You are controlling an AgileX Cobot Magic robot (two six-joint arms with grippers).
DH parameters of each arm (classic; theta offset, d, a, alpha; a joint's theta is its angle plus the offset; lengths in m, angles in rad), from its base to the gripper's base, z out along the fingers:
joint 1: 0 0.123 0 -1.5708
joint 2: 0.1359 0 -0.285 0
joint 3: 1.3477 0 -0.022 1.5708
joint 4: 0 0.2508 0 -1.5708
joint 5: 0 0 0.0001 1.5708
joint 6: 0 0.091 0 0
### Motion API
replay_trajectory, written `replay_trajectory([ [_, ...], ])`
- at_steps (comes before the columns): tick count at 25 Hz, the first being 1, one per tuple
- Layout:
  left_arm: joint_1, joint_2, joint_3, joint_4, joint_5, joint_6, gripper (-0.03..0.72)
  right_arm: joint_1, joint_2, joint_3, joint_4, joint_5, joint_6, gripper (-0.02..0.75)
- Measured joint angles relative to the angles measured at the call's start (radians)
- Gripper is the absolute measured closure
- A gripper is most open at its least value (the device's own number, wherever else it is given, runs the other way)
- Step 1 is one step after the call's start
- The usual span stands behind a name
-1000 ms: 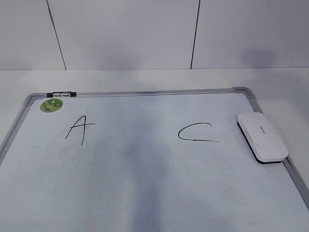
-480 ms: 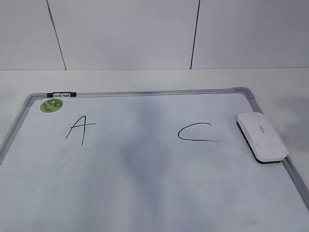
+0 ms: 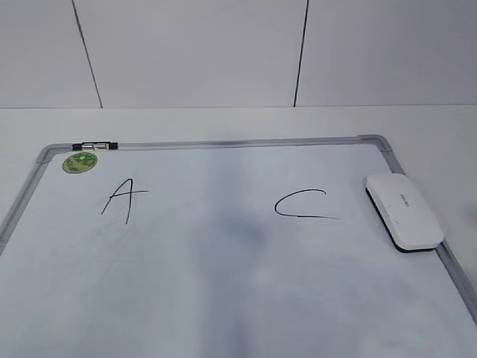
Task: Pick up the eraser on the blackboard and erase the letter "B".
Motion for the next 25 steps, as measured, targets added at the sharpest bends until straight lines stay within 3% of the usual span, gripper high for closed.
replay_trajectory([
  [12, 0.0, -0.129, 0.211, -0.023, -0.106, 0.0, 0.449, 0.0, -0.27, 0.246, 0.0, 0.002, -0.045, 0.455],
  [19, -0.002, -0.186, 0.228, -0.027, -0.147, 0.062, 0.449, 0.0, -0.298, 0.285, -0.006, -0.023, -0.055, 0.455],
  [25, -0.066, -0.191, 0.228, -0.029, -0.147, 0.072, 0.449, 0.0, -0.298, 0.316, -0.041, -0.098, -0.057, 0.455],
])
